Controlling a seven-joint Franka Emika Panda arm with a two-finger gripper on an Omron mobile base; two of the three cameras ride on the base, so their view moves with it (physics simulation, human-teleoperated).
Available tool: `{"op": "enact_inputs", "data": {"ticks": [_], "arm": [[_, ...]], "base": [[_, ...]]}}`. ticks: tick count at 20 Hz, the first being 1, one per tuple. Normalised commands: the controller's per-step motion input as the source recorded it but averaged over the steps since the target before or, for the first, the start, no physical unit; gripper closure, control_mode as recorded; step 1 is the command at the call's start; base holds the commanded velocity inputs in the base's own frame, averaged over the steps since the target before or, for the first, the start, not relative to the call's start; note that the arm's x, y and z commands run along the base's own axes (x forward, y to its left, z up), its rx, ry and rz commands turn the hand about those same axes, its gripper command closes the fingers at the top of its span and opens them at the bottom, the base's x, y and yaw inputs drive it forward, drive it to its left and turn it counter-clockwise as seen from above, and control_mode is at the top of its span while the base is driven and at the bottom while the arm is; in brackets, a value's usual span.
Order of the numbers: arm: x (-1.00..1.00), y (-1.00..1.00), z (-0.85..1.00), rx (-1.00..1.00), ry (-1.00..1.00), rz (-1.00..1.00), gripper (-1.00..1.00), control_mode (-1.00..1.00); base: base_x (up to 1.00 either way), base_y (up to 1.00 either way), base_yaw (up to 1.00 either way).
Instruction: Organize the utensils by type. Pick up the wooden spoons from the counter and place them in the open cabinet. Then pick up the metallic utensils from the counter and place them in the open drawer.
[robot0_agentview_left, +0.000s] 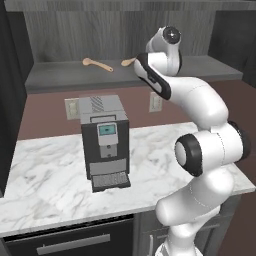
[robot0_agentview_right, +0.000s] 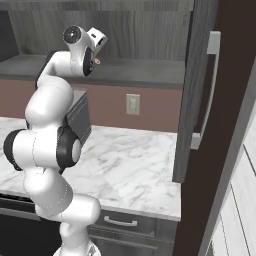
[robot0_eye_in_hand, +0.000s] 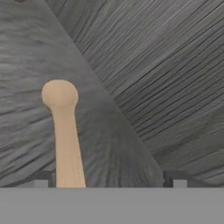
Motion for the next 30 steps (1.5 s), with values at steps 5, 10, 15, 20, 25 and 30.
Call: {"op": "enact_inputs", "data": {"ticks": [5,10,15,20,25,30], "arm": [[-0.19,0.00,0.11,0.00,0.01,0.01,-1.00,-1.00],[-0.58,0.00,0.00,0.01,0.08,0.03,-1.00,-1.00],[-0.60,0.00,-0.11,0.07,0.11,0.04,-1.00,-1.00],[-0.08,-0.06,-0.10,0.27,0.05,0.00,-1.00,-1.00],[0.23,-0.29,-0.01,0.37,0.02,0.00,-1.00,-1.00],[0.34,-0.22,0.00,0.28,-0.03,-0.04,-1.00,-1.00]], "base": [[0.00,0.00,0.00],[0.00,0.00,0.00],[0.00,0.00,0.00],[0.00,0.00,0.00],[0.00,0.00,0.00],[0.00,0.00,0.00]]}}
